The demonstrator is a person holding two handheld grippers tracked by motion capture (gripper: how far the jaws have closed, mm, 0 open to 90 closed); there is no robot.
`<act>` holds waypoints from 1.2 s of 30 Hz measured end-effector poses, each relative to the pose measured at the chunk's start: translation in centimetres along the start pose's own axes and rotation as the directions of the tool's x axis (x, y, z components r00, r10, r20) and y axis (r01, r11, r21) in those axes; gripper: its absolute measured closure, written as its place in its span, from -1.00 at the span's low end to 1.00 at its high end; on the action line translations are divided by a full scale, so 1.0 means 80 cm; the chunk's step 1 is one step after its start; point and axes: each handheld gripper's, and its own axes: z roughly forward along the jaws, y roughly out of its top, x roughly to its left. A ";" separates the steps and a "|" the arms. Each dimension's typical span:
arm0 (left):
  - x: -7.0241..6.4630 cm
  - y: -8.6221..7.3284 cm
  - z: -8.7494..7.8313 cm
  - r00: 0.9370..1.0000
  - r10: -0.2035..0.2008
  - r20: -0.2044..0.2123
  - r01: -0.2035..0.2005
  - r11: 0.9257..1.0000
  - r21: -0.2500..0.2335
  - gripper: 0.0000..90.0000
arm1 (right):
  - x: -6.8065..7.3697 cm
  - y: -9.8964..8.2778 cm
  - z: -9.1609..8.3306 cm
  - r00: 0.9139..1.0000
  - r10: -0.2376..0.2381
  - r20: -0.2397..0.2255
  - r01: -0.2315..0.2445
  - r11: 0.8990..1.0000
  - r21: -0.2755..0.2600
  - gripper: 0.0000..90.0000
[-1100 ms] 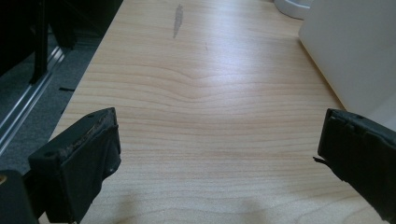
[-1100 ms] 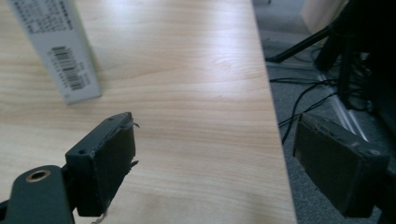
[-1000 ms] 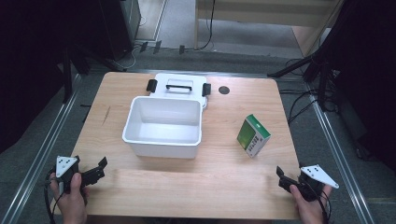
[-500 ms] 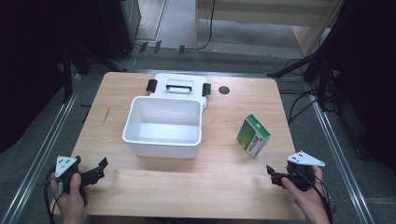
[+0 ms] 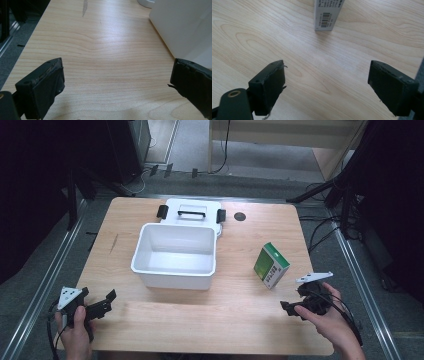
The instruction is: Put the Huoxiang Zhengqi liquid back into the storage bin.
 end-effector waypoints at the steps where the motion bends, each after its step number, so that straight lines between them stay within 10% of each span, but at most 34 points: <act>1: 0.000 0.000 0.000 1.000 -0.001 0.000 0.001 1.000 0.000 -1.00 | -0.001 0.004 -0.003 1.000 0.001 0.002 -0.001 1.000 0.015 -0.68; 36: 0.000 0.000 0.001 1.000 -0.005 -0.006 0.005 1.000 0.008 -1.00 | 0.001 0.098 -0.038 0.997 -0.070 0.027 0.065 0.985 0.160 -0.70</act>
